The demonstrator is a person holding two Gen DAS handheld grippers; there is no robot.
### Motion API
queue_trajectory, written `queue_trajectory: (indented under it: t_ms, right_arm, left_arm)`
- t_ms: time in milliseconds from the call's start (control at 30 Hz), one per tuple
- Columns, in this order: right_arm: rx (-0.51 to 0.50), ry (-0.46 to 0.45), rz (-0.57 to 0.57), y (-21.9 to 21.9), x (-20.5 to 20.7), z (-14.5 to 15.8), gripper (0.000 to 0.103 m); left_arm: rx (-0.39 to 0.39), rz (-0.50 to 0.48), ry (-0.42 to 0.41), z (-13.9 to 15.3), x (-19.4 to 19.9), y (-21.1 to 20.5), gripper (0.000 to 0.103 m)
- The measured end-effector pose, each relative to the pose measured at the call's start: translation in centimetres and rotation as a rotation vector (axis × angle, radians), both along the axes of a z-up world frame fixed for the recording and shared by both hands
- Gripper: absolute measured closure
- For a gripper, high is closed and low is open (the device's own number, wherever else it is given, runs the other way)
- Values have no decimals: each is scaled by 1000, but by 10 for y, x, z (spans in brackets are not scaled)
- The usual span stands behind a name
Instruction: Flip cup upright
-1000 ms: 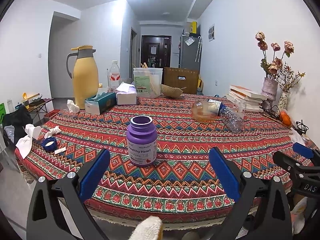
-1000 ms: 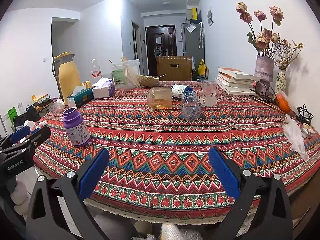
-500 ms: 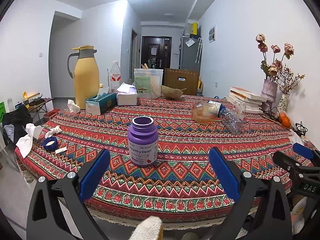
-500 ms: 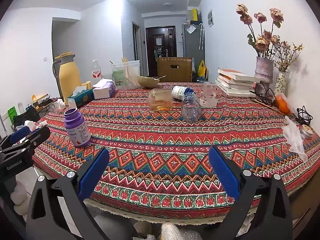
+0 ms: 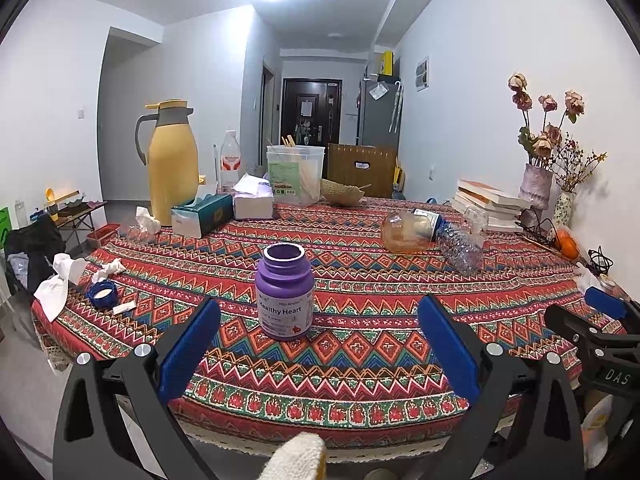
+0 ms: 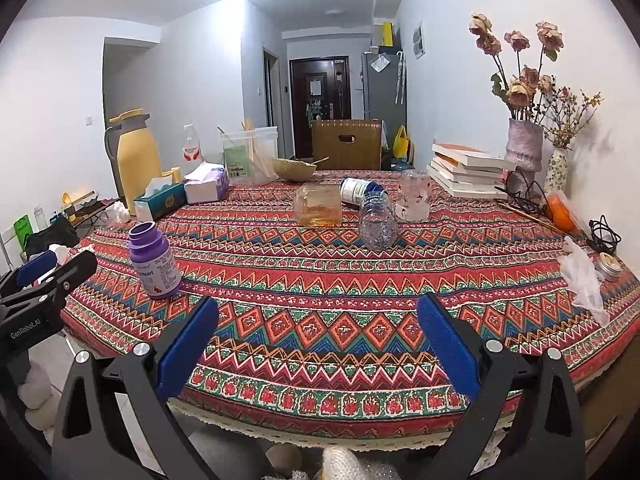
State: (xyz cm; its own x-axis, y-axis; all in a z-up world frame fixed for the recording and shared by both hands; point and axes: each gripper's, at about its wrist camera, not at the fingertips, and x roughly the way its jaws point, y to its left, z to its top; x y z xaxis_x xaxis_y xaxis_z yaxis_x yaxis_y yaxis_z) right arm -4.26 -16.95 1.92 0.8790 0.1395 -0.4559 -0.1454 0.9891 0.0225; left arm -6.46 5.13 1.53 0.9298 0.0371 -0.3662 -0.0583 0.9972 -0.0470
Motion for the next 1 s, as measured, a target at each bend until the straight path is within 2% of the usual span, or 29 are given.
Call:
queue_trajectory:
  t_ms: [1000]
  right_arm:
    - [-17, -24, -11, 4, -6, 14, 7]
  left_arm:
    - [-9, -4, -18, 13, -3, 0, 7]
